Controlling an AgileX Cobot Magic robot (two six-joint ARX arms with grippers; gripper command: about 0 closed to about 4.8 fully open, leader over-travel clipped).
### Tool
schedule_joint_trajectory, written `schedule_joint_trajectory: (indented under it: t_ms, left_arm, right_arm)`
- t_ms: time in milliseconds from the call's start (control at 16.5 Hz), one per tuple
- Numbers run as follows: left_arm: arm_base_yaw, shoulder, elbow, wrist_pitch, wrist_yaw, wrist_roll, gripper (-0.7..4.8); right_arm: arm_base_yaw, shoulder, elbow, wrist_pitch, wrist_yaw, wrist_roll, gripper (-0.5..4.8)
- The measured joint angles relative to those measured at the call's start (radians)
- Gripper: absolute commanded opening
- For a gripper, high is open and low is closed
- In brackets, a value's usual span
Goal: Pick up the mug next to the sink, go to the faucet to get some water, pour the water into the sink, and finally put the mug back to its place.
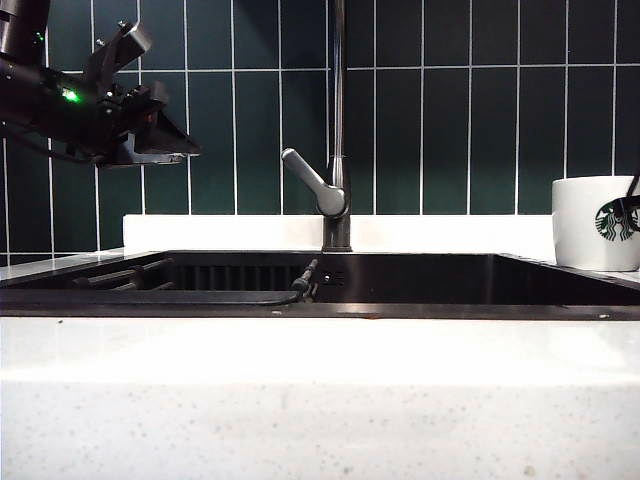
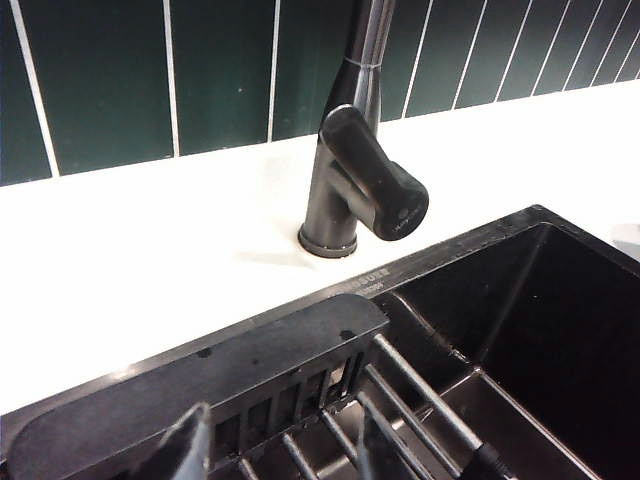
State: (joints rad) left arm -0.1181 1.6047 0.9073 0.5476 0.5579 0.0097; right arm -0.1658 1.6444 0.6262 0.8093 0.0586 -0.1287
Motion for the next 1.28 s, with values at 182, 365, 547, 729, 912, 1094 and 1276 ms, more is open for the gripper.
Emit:
schedule_joint_trajectory:
  t_ms: [182,365,547,729,912,1094,1276]
  left_arm:
    - [0.000,0.000,0.000,0.000,0.000,0.000,1.84]
    - [0.000,0.000,0.000,-0.006,0.000,0.000,1.84]
    - [0.000,0.012,0.000,-0.010,0.000,0.000,1.84]
    - [0.000,0.021,0.002,-0.012,0.019,0.000,1.84]
    - [0.000,0.066,0.049,-0.009,0.070,-0.002,1.84]
    - [-0.005,0.121,0.106,-0.014,0.077,-0.003,1.84]
    - [-0.005,0.194,0.217,-0.008,0.087,-0.035,1.84]
  right_arm:
    - [0.000,-0.006,0.000,0.000,-0.003,-0.003,-0.01]
    - [0.002,-0.055,-0.008,-0.018,-0.004,-0.016,-0.01]
    - [0.003,-0.118,0.021,-0.012,-0.021,0.021,-0.01]
    - [0.035,-0.163,0.084,-0.066,-0.060,0.057,-0.01]
    - [0.134,-0.166,0.203,-0.218,-0.128,0.087,-0.01]
    - [0.269,-0.164,0.361,-0.401,-0.146,0.088,-0.01]
    - [0.394,-0.132,0.504,-0.493,-0.149,0.090,-0.01]
